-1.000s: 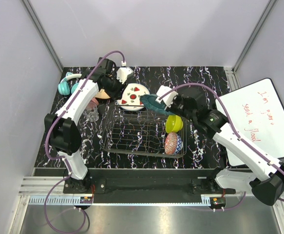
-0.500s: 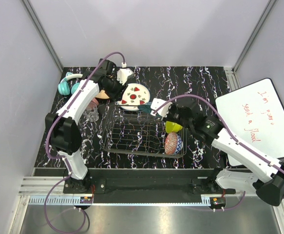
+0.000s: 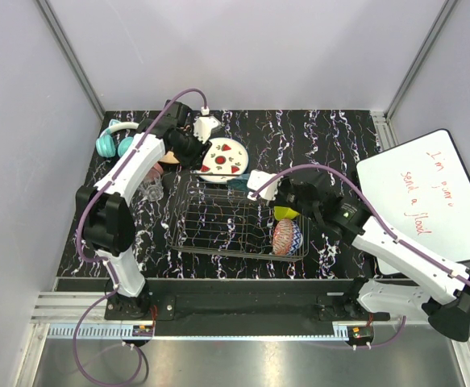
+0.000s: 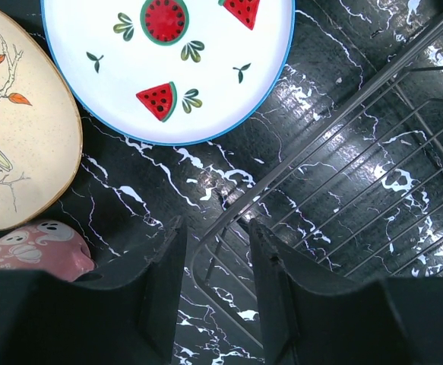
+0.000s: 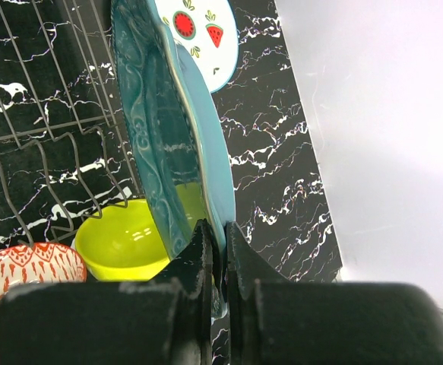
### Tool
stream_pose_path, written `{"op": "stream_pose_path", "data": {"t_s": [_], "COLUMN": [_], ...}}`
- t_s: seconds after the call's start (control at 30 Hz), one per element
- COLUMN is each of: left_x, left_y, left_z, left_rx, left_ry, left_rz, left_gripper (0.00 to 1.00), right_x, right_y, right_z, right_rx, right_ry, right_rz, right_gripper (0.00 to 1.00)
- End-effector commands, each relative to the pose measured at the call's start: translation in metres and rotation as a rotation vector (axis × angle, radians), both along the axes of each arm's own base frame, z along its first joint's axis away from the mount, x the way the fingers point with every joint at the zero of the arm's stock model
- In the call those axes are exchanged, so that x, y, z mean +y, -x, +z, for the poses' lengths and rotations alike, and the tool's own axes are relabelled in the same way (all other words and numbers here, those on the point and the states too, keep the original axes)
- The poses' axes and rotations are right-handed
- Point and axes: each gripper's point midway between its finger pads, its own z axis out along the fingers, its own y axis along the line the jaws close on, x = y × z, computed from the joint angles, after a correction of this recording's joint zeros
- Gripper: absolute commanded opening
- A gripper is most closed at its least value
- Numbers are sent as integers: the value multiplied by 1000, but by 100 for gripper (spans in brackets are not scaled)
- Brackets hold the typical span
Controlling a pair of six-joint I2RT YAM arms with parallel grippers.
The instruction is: Load the mixed dishes into the dish rack
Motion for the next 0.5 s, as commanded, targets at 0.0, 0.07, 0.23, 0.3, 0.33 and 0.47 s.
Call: {"op": "stream_pose_path", "data": {"t_s": [0.0, 0.07, 0.23, 0.3, 0.33, 0.47], "left_x": [-6, -5, -5, -5, -5, -6], "left_y": [-5, -4, -4, -3, -3, -3], "left_z": [9, 9, 8, 6, 5, 1], "left_rx": [-36, -37, -43, -41, -41, -38], "left_ry": [35, 35, 33, 35, 35, 34], "left_rz": [-2, 0, -5, -7, -7, -12], "left_gripper": [42, 42, 42, 42, 42, 42], "right_x": [-2, 1, 7, 8, 10, 15], "right_y": [-9, -11, -14, -15, -17, -19], "right_z": [57, 53, 39, 36, 32, 24], "right_rx": [-165, -155, -130, -126, -118, -98], "right_ry": [-109, -100, -72, -68, -61, -55], "right_rz": [-34, -33, -24, -23, -25, -21], "right_gripper": [0, 0, 0, 0, 0, 0]}}
